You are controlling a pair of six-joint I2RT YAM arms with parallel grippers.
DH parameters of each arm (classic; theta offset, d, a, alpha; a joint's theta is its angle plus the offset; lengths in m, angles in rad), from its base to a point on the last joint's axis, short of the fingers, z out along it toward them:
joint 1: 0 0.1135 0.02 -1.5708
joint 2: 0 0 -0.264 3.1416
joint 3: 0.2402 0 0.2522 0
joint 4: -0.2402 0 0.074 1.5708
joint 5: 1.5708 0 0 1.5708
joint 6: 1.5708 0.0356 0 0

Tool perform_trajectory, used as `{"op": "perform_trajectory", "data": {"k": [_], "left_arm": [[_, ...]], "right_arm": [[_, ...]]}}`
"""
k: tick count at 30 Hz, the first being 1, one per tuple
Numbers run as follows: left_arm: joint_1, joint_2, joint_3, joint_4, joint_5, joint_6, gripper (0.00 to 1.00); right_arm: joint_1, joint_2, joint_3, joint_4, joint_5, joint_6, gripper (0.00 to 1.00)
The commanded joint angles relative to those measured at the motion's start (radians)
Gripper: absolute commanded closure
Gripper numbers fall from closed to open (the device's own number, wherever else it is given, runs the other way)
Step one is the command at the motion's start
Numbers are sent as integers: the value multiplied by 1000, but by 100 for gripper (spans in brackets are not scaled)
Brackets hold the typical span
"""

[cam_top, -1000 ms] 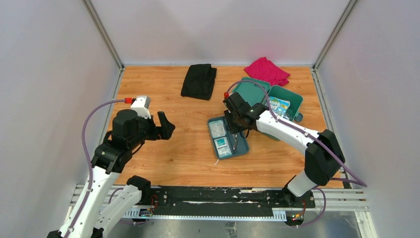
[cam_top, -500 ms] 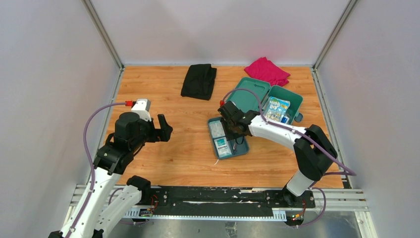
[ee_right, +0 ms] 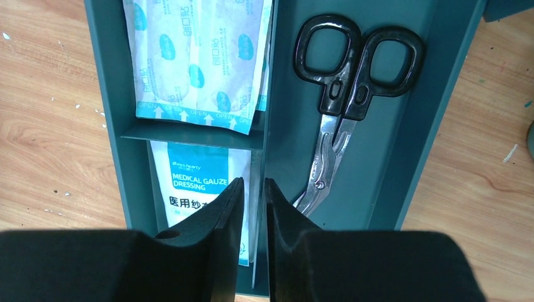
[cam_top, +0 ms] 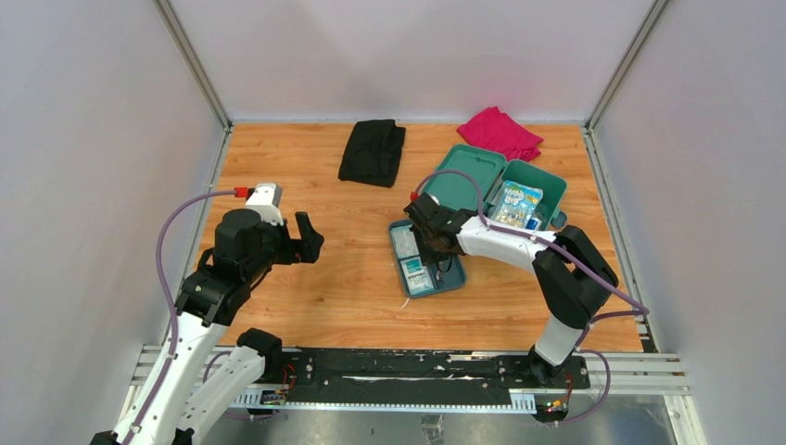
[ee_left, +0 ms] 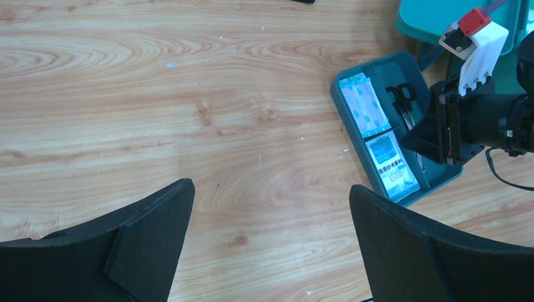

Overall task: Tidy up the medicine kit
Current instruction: Pick up the medicine box compartment at the center of the board.

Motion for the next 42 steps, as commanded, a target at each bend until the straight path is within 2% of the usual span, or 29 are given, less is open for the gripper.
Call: {"op": "perform_trajectory", "data": {"k": [1,8,14,21,25,29,31,38,42], "left_arm": [[-3,3,-15,26,12,5,0],[-3,5,-16,30,12,5,0],[-3,5,-16,32,12,5,0],[-3,4,-18,33,26,4,0],[-3,4,-18,32,32,4,0],[-3,4,-19,34,32,4,0],[-3,6,-19,36,33,4,0],[-3,14,-19,36,36,4,0],[-3,11,-18,33,27,2,0]], "right_arm": [[9,23,6,-17,35,16,78],[8,43,17,-29,44,11,80],[9,89,47,-47,43,-3,86],[9,156,84,-76,66,-26,79],[8,172,75,-75,76,-33,79],[7,180,59,-67,71,-36,90],[8,179,52,-57,66,-33,100],[15,101,34,-53,72,-1,100],[81,53,46,-68,120,11,100]]}}
